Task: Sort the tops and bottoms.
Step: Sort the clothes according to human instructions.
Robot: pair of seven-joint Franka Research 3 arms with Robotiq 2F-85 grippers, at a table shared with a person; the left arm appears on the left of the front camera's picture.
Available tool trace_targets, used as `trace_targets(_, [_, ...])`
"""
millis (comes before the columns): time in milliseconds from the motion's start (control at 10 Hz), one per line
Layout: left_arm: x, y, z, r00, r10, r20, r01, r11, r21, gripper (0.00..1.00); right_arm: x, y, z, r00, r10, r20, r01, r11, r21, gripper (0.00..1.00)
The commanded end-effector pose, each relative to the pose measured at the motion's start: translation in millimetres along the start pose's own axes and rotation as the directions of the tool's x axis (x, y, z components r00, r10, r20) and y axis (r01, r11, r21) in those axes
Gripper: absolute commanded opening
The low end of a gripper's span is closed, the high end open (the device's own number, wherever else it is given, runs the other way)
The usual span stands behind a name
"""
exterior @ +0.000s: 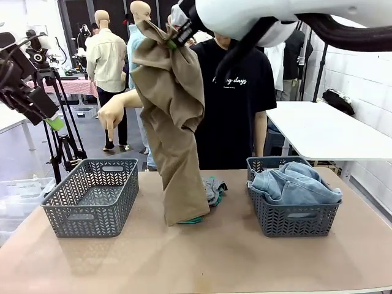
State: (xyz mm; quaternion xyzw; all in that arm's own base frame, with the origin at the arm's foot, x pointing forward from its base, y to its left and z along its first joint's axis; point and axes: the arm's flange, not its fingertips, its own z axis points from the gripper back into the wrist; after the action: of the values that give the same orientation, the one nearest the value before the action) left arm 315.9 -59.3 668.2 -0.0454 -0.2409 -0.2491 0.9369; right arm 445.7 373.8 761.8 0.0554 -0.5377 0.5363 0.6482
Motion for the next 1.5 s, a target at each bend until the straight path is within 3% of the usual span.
trace_targets(0, [1,1,2,1.0,0.006,-0.006,-0.006,1.0,0.008,0.78,31,-23,-16,0.99,0.043,0.137,-0.04,0.999,-0.027,0.0])
trace_targets(200, [1,1,2,1.0,0.006,-0.006,-0.006,1.0,0.008,0.78,70,-33,-25,0.969,0.037,0.244,-0.026,0.998,-0.049,0.0])
trace_targets(500, [1,1,2,1.0,0.006,-0.006,-0.006,1.0,0.008,0.78,111,-27,-33,0.942,0.075,0.326,-0.054,0.996,-0.073,0.0])
trace_targets(600, [1,1,2,1.0,0.006,-0.006,-0.006,1.0,0.008,0.78,108,-24,-46,0.941,0.034,0.338,-0.02,0.999,-0.044,0.0])
trace_targets(700, [1,1,2,1.0,0.006,-0.006,-0.006,1.0,0.008,0.78,91,-19,-21,0.96,0.046,0.276,-0.033,0.998,-0.05,0.0])
trace_targets(1400, [1,1,2,1.0,0.006,-0.006,-0.006,1.0,0.008,0.78,91,-19,-21,0.96,0.046,0.276,-0.033,0.998,-0.05,0.0])
